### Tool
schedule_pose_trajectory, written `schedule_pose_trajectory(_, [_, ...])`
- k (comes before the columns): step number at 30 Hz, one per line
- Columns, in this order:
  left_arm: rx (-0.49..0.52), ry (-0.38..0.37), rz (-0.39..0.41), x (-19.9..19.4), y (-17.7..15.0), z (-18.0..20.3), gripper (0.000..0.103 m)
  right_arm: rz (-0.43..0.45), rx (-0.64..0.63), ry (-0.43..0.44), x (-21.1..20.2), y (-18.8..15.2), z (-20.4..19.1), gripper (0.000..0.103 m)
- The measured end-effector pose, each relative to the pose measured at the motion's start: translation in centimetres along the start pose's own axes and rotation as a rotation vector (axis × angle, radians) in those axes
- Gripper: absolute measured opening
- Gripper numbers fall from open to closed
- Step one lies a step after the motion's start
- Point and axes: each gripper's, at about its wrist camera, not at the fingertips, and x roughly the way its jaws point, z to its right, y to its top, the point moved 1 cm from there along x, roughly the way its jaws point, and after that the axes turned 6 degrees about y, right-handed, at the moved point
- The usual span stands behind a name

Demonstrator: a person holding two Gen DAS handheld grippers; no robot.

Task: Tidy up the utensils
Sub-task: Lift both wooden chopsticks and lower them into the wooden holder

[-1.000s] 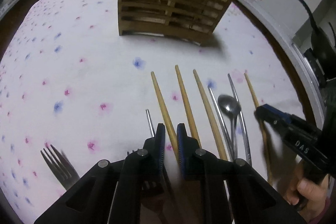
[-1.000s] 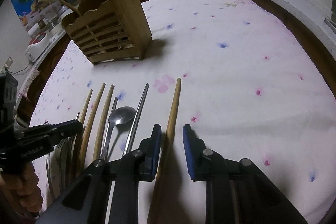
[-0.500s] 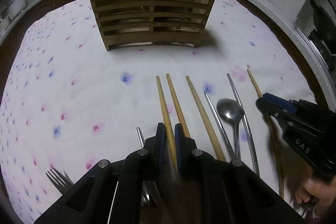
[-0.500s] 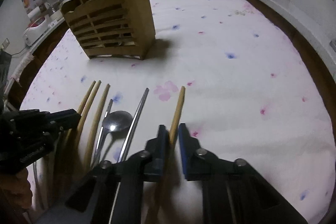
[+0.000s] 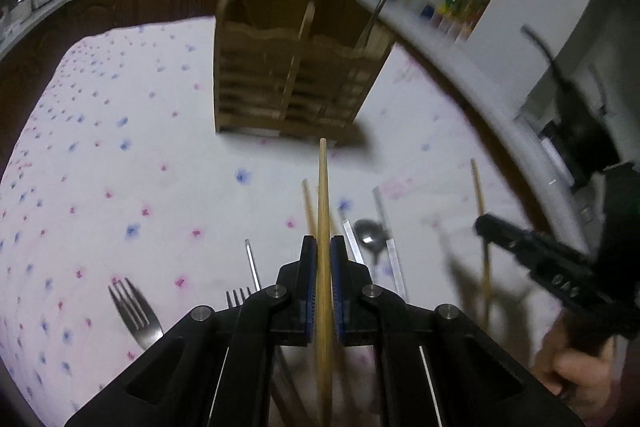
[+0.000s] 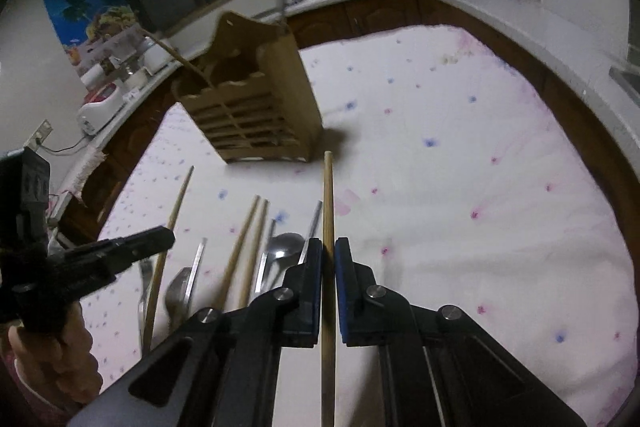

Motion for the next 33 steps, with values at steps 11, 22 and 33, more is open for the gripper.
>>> schedule_pose_trajectory(11, [-0.036, -0.091, 0.150, -8.7, -2.3, -1.2, 0.005, 0.091, -0.058, 0.035, -4.3, 0.1, -3.0, 0.007])
schedule_pose_trajectory(22, [-0.043, -0.117, 0.180, -10.5, -3.6, -0.9, 0.005, 0.125, -0.088, 0.040, -6.1, -0.5, -4.5, 0.006])
schedule_pose_trajectory(33, [-0.052, -0.112, 0.214, -11.5, -4.0, -1.3, 0.005, 0.167, -0.109, 0.041, -7.8, -0.4, -5.4, 0.006])
